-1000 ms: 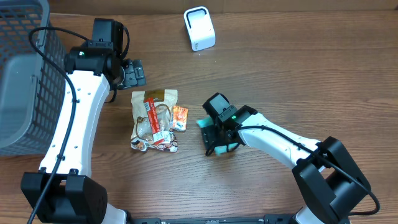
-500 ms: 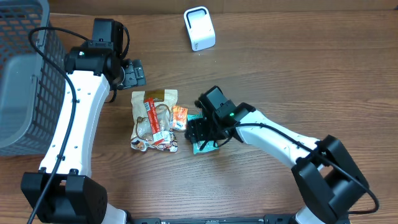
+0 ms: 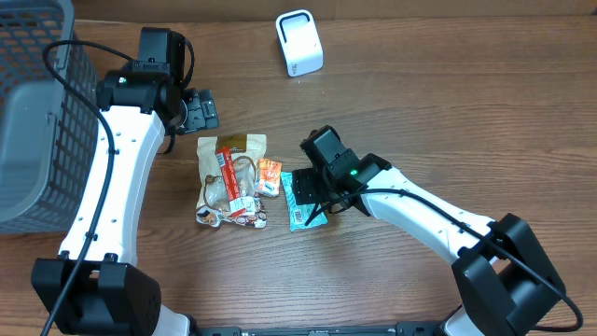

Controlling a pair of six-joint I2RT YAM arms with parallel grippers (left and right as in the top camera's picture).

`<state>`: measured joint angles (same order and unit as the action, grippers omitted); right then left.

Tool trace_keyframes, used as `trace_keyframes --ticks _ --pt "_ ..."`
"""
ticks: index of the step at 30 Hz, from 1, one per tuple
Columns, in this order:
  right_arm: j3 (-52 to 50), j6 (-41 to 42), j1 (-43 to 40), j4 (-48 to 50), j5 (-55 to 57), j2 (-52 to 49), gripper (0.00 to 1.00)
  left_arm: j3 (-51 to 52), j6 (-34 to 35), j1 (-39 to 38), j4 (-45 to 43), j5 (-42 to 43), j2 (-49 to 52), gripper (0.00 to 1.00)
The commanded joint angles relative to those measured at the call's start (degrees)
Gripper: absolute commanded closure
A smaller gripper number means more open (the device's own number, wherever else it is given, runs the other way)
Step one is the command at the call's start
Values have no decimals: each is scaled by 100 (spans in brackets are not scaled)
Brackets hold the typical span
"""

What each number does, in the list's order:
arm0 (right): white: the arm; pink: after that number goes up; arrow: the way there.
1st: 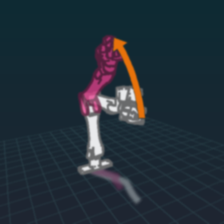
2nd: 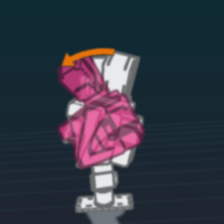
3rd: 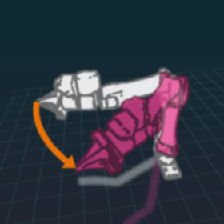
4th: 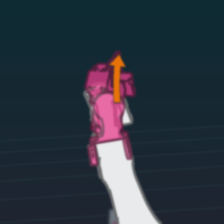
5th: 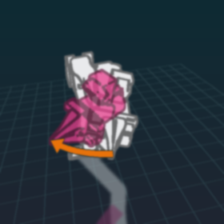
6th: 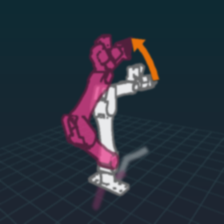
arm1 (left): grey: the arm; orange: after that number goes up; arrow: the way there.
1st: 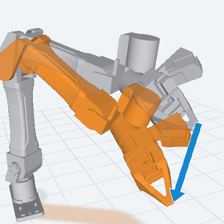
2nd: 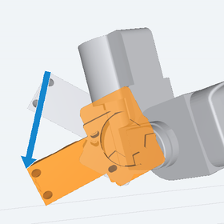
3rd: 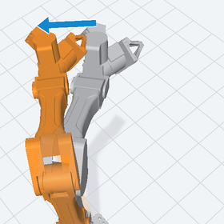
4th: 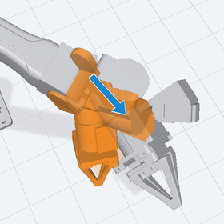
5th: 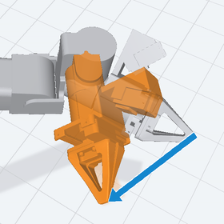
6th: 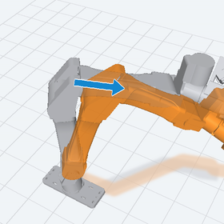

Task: Scan the item barcode
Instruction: 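Move the right gripper right over the green-capped bottle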

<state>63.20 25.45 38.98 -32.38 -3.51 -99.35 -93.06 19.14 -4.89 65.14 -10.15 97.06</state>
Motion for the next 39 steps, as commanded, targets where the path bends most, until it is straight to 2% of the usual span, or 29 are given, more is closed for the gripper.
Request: trace_keyframes --ticks 1,4,8,13,16,27,33,39 --pt "229 -20 -114 -234 433 389 29 -79 59 -39 -2 -74 -79 0" --pt "496 -17 -264 -612 719 667 28 -79 59 -39 0 -74 -79 0" --pt "748 4 -625 -1147 1298 975 21 -79 59 -39 0 -74 -79 0" --pt "837 570 -1281 -2131 1290 1054 16 -79 59 -39 -2 -74 -79 0" --pt "785 566 -1543 -2559 1276 1012 11 -79 59 -39 0 -76 -79 0" --pt "293 -411 -1491 -2396 918 857 5 -79 59 -39 0 -74 -79 0" --pt "7 -1209 -1491 -2129 590 702 4 -79 59 -39 0 -74 -79 0" --pt "-26 -1226 -1495 -2063 750 341 4 -79 59 -39 0 -74 -79 0"
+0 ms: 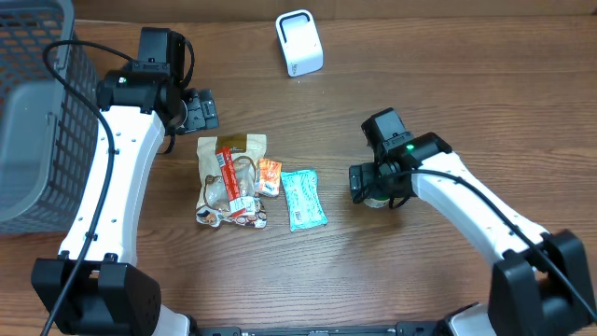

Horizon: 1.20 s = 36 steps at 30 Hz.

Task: Scan the item barcode
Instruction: 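Move the right gripper right over the green-capped bottle, then lower the right gripper and grasp the green-capped bottle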

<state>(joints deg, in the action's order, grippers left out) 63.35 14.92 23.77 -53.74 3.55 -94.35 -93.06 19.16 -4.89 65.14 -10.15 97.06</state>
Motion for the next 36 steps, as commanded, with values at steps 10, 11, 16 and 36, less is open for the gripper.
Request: trace_keyframes --ticks 10,11,16,36 --pt "-39 -175 26 199 297 -415 8 -79 57 -39 -2 -76 -79 0" --pt "-39 -173 26 181 304 -415 12 -79 57 -39 -2 -74 -79 0" --pt "-39 -173 26 166 304 -415 26 -79 57 -39 0 -74 -79 0" --pt "-39 -170 26 422 284 -415 0 -79 57 -39 0 -74 -79 0"
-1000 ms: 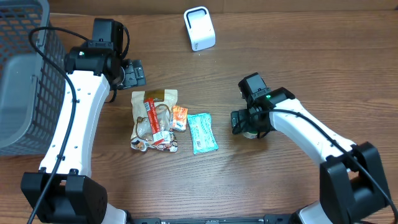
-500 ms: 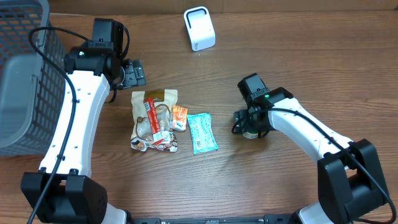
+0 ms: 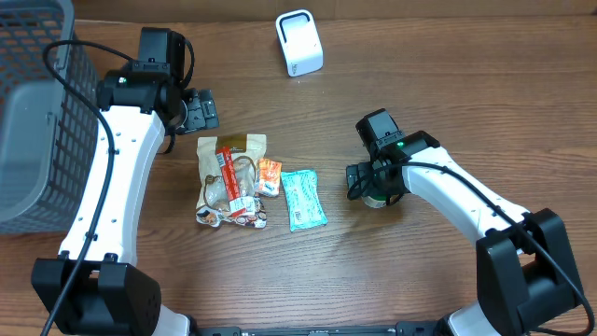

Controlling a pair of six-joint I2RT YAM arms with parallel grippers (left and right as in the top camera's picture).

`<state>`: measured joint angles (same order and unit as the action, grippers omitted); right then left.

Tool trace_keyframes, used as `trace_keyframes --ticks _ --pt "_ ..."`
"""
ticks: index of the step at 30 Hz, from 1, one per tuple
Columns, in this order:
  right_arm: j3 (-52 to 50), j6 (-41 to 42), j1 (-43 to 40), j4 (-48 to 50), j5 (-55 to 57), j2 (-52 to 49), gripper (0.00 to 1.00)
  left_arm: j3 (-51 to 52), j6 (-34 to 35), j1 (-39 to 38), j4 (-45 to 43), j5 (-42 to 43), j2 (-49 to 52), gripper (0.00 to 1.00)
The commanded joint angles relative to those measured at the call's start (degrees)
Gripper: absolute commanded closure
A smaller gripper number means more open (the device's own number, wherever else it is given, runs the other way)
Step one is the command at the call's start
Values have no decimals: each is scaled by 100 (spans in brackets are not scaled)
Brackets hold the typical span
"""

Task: Scan the item barcode
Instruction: 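Lower the right gripper and grasp the green-capped bottle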

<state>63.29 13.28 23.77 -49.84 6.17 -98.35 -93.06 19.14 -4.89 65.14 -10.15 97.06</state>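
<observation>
The white barcode scanner [image 3: 298,42] stands at the back of the table. A teal packet [image 3: 304,199] lies flat mid-table beside a small orange packet [image 3: 269,176] and a clear bag with a red label [image 3: 230,182]. My right gripper [image 3: 357,183] hovers to the right of the teal packet, pointing left. A pale thing [image 3: 378,200] shows under its wrist, but whether it is held is unclear. My left gripper [image 3: 201,110] rests behind the bag, and its jaws are hard to read from above.
A grey mesh basket [image 3: 33,112] fills the far left edge. The three packets form one cluster left of centre. Bare wood lies between the scanner and my right arm.
My right gripper has shifted slightly left and back, still right of the teal packet with the pale thing beneath it. The left arm and the packets have not moved.
At first my right gripper was down over the teal packet's right side. Later it stood well to the right of that packet, which stayed on the table, with a pale thing under the wrist. It now sits almost in the same place.
</observation>
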Motion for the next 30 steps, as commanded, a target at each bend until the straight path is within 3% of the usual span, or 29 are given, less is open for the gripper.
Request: trace_keyframes --ticks 1,30 --pt "-33 -7 26 33 22 -15 0 -79 59 -39 0 -74 -79 0" --pt "-33 -7 26 33 22 -15 0 -79 59 -39 0 -74 -79 0"
